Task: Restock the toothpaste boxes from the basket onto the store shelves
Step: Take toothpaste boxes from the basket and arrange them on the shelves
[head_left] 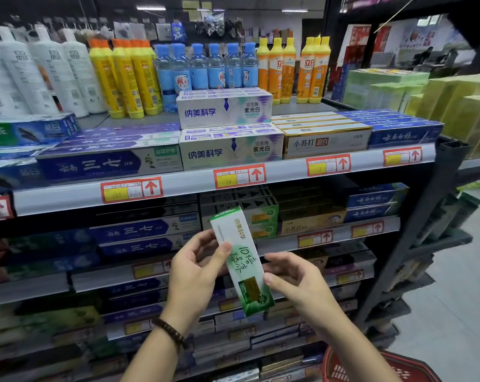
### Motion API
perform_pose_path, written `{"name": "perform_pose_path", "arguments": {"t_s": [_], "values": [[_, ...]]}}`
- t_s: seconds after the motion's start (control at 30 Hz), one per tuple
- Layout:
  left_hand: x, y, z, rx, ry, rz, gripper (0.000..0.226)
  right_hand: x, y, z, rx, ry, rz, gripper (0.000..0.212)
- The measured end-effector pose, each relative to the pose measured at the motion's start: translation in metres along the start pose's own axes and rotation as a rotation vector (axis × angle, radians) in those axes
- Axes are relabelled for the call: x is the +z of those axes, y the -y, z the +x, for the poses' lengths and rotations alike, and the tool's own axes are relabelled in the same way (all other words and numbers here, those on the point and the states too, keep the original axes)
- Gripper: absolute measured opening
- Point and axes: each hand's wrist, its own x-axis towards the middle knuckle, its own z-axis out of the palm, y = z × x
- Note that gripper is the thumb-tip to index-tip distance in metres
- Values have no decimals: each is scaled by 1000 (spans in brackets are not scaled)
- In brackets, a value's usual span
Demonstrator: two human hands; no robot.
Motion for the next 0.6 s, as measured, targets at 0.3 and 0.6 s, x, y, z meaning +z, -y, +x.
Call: {"name": "perform_pose_path", "arguments": {"t_s": [0.3, 0.6], "values": [[10, -2, 4, 0, -83, -262, 47, -7, -19, -4, 81, -21, 202, 45], [8, -9, 7, 36, -87, -339, 58, -4, -3, 4, -29, -184, 209, 30]]}}
